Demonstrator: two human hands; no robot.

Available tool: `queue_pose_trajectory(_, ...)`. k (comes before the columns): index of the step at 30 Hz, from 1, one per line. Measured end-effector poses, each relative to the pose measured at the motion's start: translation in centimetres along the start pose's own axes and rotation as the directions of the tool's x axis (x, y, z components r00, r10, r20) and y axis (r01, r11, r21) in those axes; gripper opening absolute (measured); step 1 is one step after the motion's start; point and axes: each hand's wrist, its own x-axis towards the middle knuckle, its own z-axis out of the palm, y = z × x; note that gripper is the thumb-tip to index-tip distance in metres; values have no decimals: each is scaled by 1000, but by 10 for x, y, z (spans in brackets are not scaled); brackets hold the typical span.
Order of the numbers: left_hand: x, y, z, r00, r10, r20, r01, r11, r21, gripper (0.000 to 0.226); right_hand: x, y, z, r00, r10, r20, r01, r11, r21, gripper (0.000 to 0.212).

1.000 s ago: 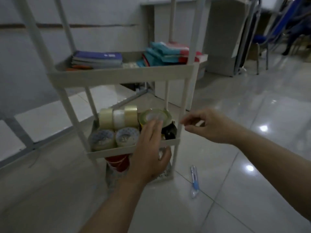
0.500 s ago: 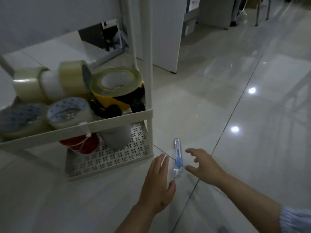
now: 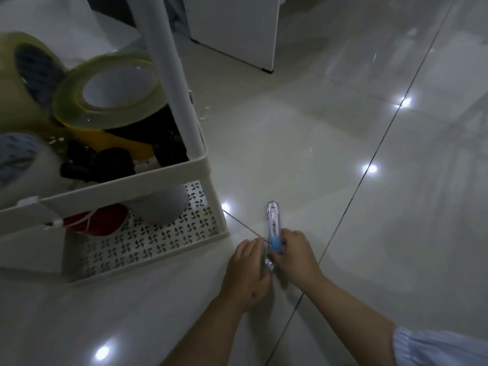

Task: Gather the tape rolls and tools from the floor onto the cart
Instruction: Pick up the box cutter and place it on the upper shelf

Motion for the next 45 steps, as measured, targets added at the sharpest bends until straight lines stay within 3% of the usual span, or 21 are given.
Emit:
queue_pose_trajectory(5,-7,-1,-5,998,-44,47,43,999,20,81,2,-4,-1,997,76,-2,-76,996,39,23)
queue_pose_trajectory(8,-12,0,-13,991,-94,94,91,995,40,63,-3,-6,-3,993,114,10,-114,992,50,28)
queue_pose_trajectory(18,-49,10,-31,997,-46,60,44,998,33,64,-53,-21,-15,979,202,2,-201,976,83,22)
queue_pose_trajectory(23,-84,17,-58,1000,19,-4,-19,999,42,65,-95,-53,-36,992,100,-78,-90,988,128,27)
queue_pose_trajectory(28,-127,32,-108,992,76,-98,-74,997,25,64,-153,-100,-74,983,-92,-161,100,994,45,34)
queue_pose_trajectory(33,-173,58,-162,974,166,-152,-169,986,-11,65,-210,-151,-117,961,-194,-196,195,981,-18,35)
queue_pose_trajectory(40,-204,92,-254,888,322,-329,-321,945,62,67,-261,-253,-165,889,-369,-273,353,929,-107,29)
queue_pose_trajectory(45,-226,99,-321,722,469,-508,-402,883,243,64,-272,-316,-179,825,-456,-334,458,885,-78,38)
